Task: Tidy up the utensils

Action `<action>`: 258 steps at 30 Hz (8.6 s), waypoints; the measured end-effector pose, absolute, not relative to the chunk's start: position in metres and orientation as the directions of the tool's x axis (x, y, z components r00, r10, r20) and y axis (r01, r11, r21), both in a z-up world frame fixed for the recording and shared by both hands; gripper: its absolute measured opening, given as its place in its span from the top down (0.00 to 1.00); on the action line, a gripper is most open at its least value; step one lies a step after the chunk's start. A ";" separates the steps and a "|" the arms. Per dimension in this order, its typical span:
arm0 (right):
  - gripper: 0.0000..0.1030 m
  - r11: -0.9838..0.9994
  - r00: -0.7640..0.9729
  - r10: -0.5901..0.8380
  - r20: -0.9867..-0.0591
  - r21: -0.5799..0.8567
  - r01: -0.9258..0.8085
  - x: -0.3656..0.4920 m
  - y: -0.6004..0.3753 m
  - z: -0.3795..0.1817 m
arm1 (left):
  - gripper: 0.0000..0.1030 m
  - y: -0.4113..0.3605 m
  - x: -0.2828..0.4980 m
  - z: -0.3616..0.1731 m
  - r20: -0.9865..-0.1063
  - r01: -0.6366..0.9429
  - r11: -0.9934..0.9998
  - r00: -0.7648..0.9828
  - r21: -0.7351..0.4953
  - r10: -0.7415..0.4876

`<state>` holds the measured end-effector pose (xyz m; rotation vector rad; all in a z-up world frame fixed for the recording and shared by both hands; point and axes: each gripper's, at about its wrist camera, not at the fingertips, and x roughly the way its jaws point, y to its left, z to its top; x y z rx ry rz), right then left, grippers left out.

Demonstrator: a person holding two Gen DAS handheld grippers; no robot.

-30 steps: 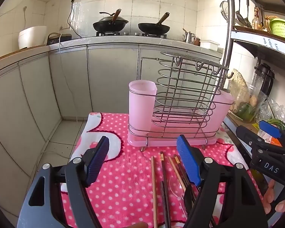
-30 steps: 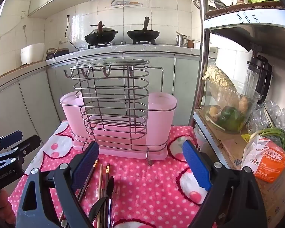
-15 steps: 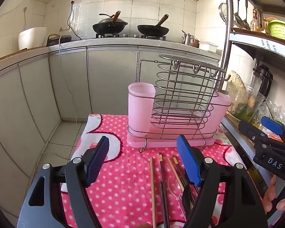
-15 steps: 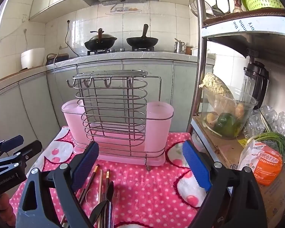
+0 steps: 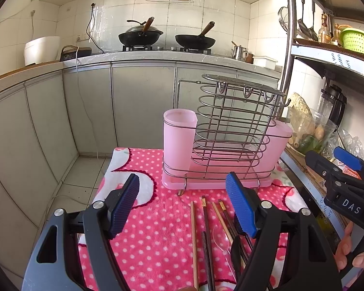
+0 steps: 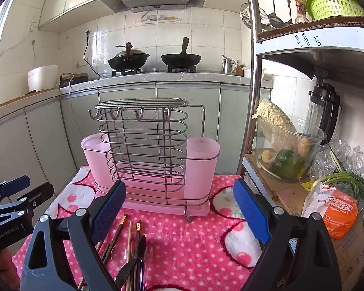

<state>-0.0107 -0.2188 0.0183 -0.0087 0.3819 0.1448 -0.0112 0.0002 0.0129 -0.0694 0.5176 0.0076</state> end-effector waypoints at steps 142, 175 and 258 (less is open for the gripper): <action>0.70 0.874 0.240 0.464 -0.853 0.484 0.032 0.111 -0.229 -0.132 | 0.90 0.025 0.147 -0.125 -0.941 0.282 0.915 0.091 -0.290 -0.326; 0.98 0.817 0.821 0.522 -0.232 0.412 -0.404 0.051 -0.281 0.117 | 0.94 0.055 0.044 0.115 -0.428 0.248 0.923 0.830 -0.294 -0.359; 0.72 0.843 0.555 0.518 -0.651 0.499 -0.202 0.060 -0.271 -0.039 | 0.55 0.044 0.049 -0.013 -0.678 0.051 0.962 0.700 -0.268 -0.226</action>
